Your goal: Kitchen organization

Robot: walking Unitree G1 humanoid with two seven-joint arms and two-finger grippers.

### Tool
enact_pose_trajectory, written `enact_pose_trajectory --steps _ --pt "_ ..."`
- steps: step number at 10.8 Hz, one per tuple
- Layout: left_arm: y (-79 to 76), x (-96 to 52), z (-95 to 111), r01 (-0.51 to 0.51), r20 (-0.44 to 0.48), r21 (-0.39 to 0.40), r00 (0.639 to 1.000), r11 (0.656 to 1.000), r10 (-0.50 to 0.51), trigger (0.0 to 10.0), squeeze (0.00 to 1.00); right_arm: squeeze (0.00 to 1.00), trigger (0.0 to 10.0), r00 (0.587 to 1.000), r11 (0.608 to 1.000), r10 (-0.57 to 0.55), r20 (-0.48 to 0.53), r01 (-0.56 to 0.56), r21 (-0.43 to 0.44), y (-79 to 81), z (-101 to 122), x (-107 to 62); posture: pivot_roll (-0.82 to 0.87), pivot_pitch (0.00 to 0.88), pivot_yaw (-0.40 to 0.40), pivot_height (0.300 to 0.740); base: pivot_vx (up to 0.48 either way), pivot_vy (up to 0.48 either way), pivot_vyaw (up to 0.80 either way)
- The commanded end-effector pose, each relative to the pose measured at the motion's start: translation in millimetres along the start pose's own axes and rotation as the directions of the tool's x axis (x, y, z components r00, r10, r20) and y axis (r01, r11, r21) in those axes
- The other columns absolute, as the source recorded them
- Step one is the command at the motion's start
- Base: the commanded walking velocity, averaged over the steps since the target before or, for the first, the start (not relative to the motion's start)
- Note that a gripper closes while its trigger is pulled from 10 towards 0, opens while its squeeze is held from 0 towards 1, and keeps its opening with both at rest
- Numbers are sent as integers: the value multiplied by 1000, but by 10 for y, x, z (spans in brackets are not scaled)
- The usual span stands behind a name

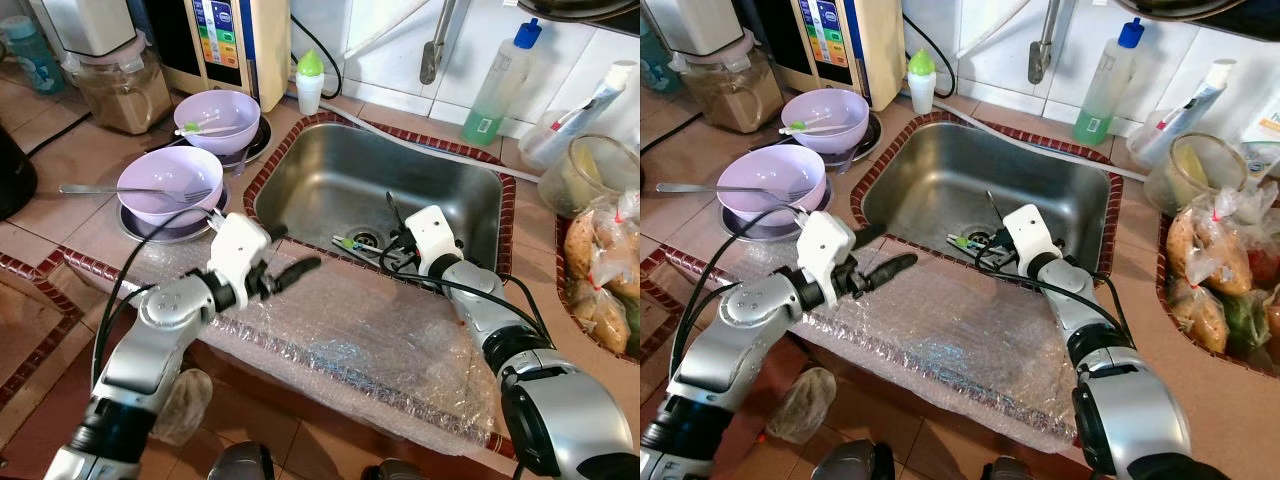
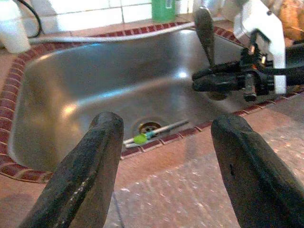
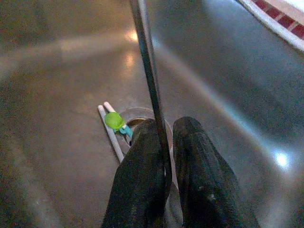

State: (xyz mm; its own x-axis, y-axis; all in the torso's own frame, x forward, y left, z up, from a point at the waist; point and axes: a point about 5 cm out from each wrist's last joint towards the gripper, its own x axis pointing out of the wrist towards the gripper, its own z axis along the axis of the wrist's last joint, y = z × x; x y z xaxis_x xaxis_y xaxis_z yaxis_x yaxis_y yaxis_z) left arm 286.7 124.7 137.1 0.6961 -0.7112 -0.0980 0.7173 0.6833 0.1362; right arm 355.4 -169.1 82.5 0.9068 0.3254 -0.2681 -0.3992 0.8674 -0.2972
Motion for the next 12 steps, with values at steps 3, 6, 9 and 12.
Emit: enact_pose_trajectory --steps 3,6,9,12 --pt "92 58 36 -25 23 20 999 999 24 10000 1000 1000 10000 999 999 35 -15 -35 37 73 -124 -48 18 37 13 740 0 0 0" --pt "61 82 -8 -9 18 22 1000 1000 9 10000 1000 1000 10000 998 998 64 23 -65 18 145 -122 -63 4 18 18 740 0 0 0" --pt "113 48 110 -146 102 107 986 983 135 10000 1000 1000 10000 964 996 5 265 -30 90 85 186 -87 16 1 2 740 0 0 0" --pt "227 -156 397 -482 314 63 841 874 441 10000 1000 1000 10000 934 986 -87 347 29 167 190 296 -133 52 6 -45 740 0 0 0"
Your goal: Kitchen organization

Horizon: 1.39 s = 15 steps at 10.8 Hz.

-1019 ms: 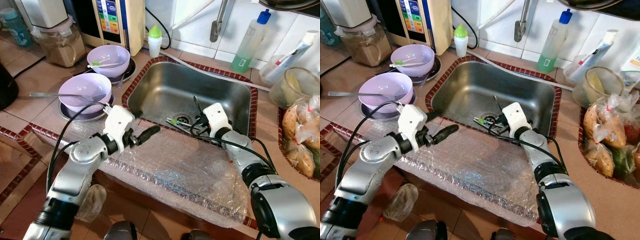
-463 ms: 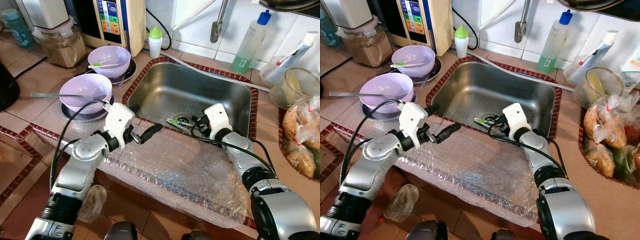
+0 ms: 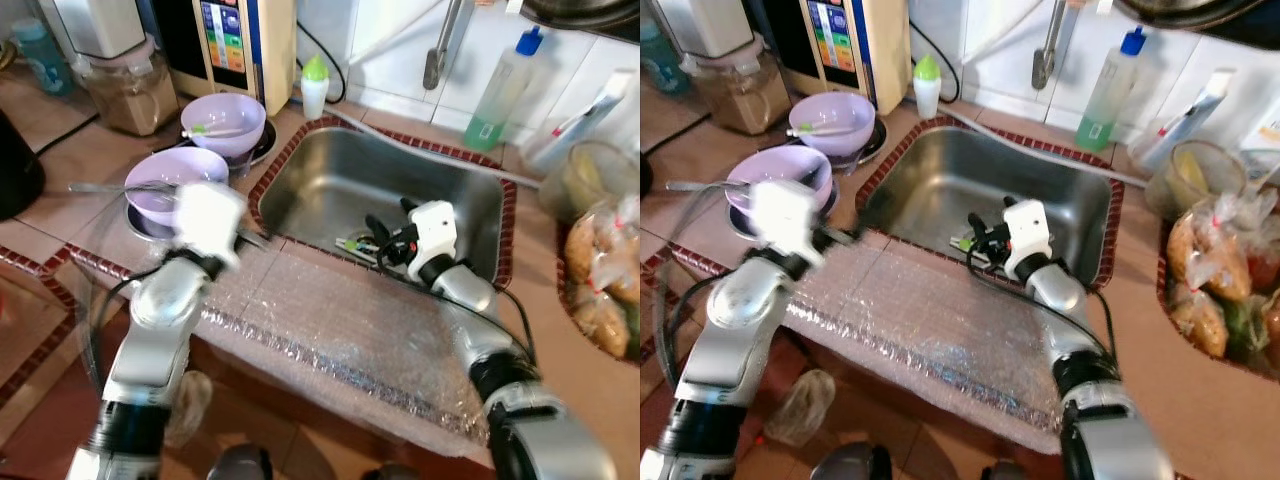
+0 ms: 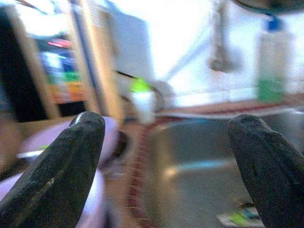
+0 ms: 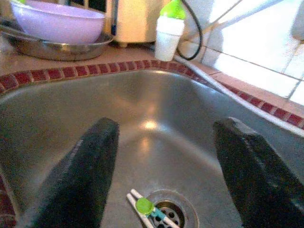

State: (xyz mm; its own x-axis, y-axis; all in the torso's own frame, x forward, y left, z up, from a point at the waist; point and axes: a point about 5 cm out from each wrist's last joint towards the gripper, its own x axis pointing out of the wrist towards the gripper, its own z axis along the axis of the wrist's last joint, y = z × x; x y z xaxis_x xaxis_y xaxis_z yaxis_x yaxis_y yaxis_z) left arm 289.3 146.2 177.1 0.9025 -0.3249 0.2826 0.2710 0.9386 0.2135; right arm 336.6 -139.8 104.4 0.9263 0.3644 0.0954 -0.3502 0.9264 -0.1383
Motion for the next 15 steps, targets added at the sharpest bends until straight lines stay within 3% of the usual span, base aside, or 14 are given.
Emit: enact_pose_trajectory --steps 1,2,4,5,6,7,9,11,15 --pt "95 -43 93 -84 47 39 995 996 83 10000 1000 1000 10000 998 999 -46 37 46 14 -35 81 6 52 6 -45 740 0 0 0" --pt "233 -154 109 -231 51 44 972 972 229 10000 1000 1000 10000 995 995 -89 33 88 47 -16 65 -32 78 10 -66 740 0 0 0" --pt "383 -363 129 -398 42 93 917 913 396 10000 1000 1000 10000 993 990 -119 -2 119 73 42 -26 -123 98 20 -81 740 0 0 0" --pt "463 -492 139 -503 34 116 864 857 502 10000 412 1000 10000 996 994 -87 -15 88 62 138 -48 -154 122 30 -100 740 0 0 0" --pt "532 -575 120 -567 2 90 822 819 569 10000 0 408 10000 999 996 -46 -10 47 73 234 -17 -139 141 35 -116 740 0 0 0" --pt "646 -661 74 -626 -42 59 777 778 628 10000 0 0 10000 1000 993 10 11 -11 116 343 41 -99 156 43 -130 740 0 0 0" --pt "758 -693 61 -668 -67 36 740 743 669 10000 0 0 10000 997 987 76 33 -80 136 424 116 -89 149 56 -131 740 0 0 0" --pt "885 -646 -36 -713 -151 -68 699 698 699 10000 0 0 10000 995 985 96 26 -99 141 426 116 -170 127 63 -120 740 0 0 0" --pt "1069 -461 -75 -708 -181 -190 706 680 685 10000 0 0 10000 990 980 140 24 -142 141 486 154 -227 103 64 -104 740 0 0 0"
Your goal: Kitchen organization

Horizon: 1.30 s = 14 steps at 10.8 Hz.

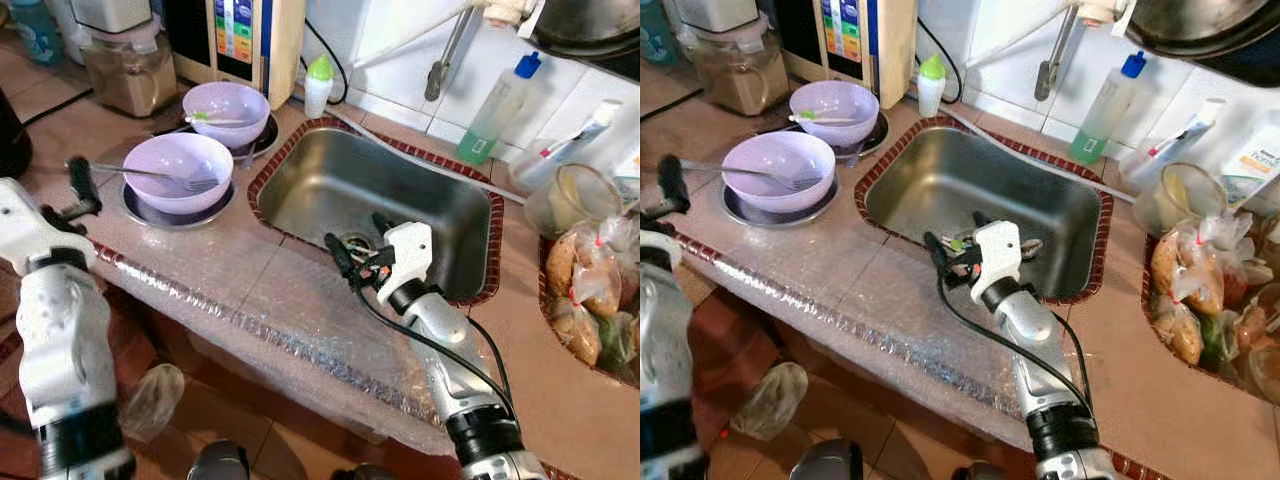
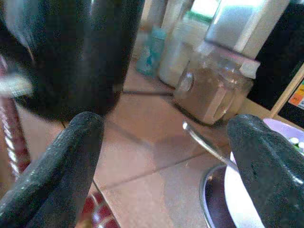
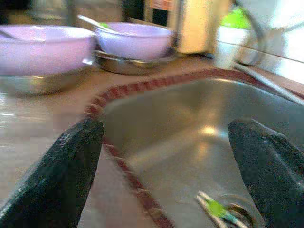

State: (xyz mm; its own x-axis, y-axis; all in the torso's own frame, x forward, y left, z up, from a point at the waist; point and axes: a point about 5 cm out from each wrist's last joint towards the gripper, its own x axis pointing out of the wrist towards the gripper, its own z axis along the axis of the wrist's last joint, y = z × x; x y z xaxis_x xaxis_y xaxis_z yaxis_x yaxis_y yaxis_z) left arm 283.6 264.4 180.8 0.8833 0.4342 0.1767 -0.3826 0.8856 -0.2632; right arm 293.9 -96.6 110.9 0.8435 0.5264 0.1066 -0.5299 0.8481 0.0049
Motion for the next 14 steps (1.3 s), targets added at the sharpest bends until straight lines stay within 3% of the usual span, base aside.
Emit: enact_pose_trajectory --steps 1,3,6,7,8,10,14 --pt "-16 78 -94 12 -54 -53 998 999 -15 10000 0 0 10000 995 995 96 37 -97 21 84 106 -17 89 64 -99 740 0 0 0" --pt "-67 200 -173 56 -77 -117 995 992 -65 10000 0 0 10000 971 969 233 47 -236 75 218 203 -58 49 62 -87 740 0 0 0" --pt "-200 349 -209 113 -81 -213 988 971 -133 10000 0 0 10000 954 953 297 38 -299 49 273 249 -123 26 55 -79 740 0 0 0" --pt "-207 375 -213 113 -79 -223 988 968 -133 8510 0 0 10000 947 945 320 35 -322 56 295 260 -141 19 52 -76 740 0 0 0" --pt "-222 435 -212 121 -75 -257 987 959 -145 0 0 0 10000 924 920 380 43 -382 82 353 326 -155 13 49 -72 740 0 0 0" --pt "-243 497 -237 130 -92 -323 981 937 -168 0 0 0 10000 902 898 429 54 -432 81 372 412 -132 8 44 -70 740 0 0 0" --pt "-269 528 -270 140 -107 -373 976 917 -192 0 0 0 10000 924 916 383 -5 -378 134 304 333 -113 11 41 -74 740 0 0 0"
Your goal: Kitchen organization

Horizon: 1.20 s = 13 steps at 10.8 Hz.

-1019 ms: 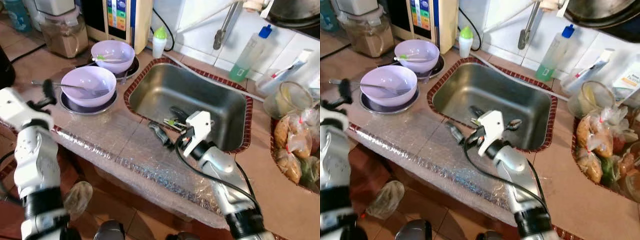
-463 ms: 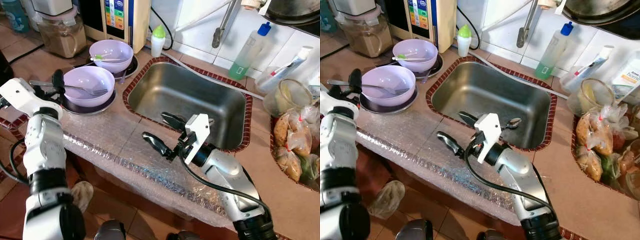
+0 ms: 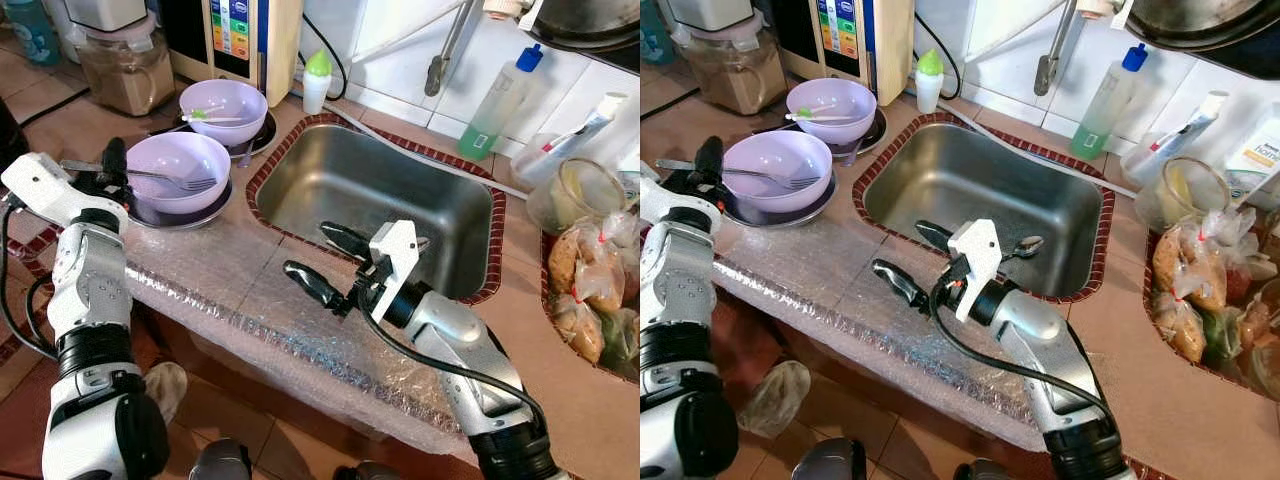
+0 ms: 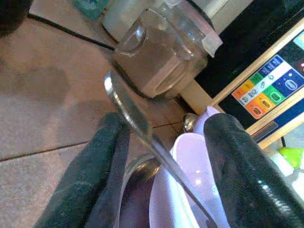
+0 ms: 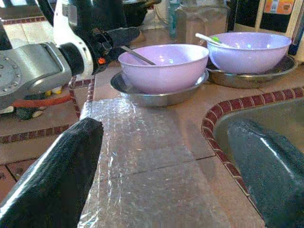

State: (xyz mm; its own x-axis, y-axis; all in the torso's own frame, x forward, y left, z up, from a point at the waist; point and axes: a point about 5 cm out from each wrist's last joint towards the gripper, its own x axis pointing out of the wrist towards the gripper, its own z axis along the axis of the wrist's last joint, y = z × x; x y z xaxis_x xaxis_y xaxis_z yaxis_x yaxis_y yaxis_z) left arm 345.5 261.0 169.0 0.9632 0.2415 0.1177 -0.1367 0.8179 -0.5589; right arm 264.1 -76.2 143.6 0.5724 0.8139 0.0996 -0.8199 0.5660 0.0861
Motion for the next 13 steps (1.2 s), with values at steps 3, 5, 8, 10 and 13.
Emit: enact_pose_trajectory --steps 3,5,8,10,13 --pt "-44 43 13 15 -11 -20 1000 1000 -15 0 0 0 10000 994 991 -113 -1 113 -72 -138 27 1 12 42 -70 740 0 0 0" --pt "-83 47 13 39 -8 10 999 999 -39 0 0 0 10000 993 989 -114 -8 112 -98 -128 -8 49 13 35 -70 740 0 0 0" --pt "-74 53 54 33 5 5 999 999 -33 0 0 0 10000 997 996 -81 -12 81 -26 -130 -61 90 33 16 -69 740 0 0 0" --pt "-149 67 108 54 20 6 998 999 -54 0 0 0 10000 986 982 -165 3 165 -97 -201 -46 131 42 19 -70 740 0 0 0" --pt "-329 82 235 119 68 25 990 993 -120 0 0 0 10000 961 950 -269 64 276 -149 -259 -23 193 45 5 -61 740 0 0 0"
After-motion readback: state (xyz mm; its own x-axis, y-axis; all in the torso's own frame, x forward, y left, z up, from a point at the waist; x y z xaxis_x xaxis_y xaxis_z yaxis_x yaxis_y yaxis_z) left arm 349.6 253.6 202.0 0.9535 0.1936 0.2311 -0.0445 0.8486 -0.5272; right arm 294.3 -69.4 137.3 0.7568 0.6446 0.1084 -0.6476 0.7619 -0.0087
